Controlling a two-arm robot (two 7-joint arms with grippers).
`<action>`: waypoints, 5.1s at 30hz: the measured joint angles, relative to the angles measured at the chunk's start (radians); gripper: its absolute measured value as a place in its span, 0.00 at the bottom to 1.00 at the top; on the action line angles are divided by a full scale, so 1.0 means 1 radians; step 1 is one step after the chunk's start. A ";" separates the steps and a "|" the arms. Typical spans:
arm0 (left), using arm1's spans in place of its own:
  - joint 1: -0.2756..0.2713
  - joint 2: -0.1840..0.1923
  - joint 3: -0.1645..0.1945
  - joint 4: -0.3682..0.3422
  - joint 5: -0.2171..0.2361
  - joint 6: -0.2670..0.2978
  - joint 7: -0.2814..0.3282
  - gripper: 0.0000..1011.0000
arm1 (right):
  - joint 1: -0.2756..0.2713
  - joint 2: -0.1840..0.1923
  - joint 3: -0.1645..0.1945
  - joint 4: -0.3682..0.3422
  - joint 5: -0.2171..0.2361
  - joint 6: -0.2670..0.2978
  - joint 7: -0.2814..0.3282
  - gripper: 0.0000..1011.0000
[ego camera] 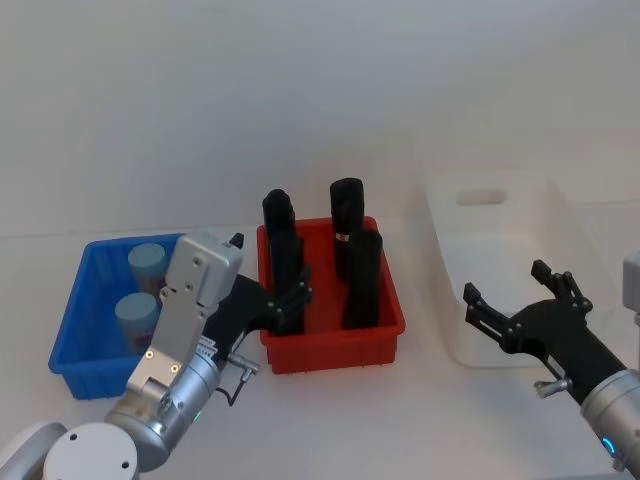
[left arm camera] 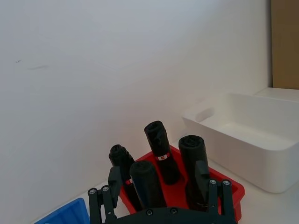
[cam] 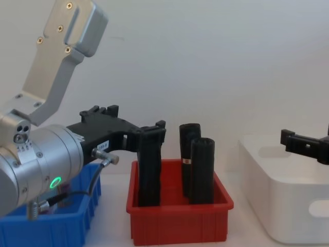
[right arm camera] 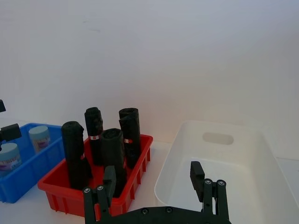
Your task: Pick the cotton swabs from the blue box and place them into the white box.
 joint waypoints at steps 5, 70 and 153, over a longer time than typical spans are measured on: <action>-0.004 -0.006 -0.004 0.003 -0.008 0.016 0.019 0.99 | 0.000 0.000 0.000 0.000 0.000 0.000 0.000 0.99; -0.132 -0.032 -0.154 0.368 -0.151 0.194 0.082 0.99 | 0.000 0.000 0.000 0.000 0.000 0.000 0.000 0.99; -0.176 0.037 -0.212 -0.025 -0.168 0.371 -0.395 0.65 | 0.000 0.000 0.000 0.000 0.000 0.000 0.000 0.99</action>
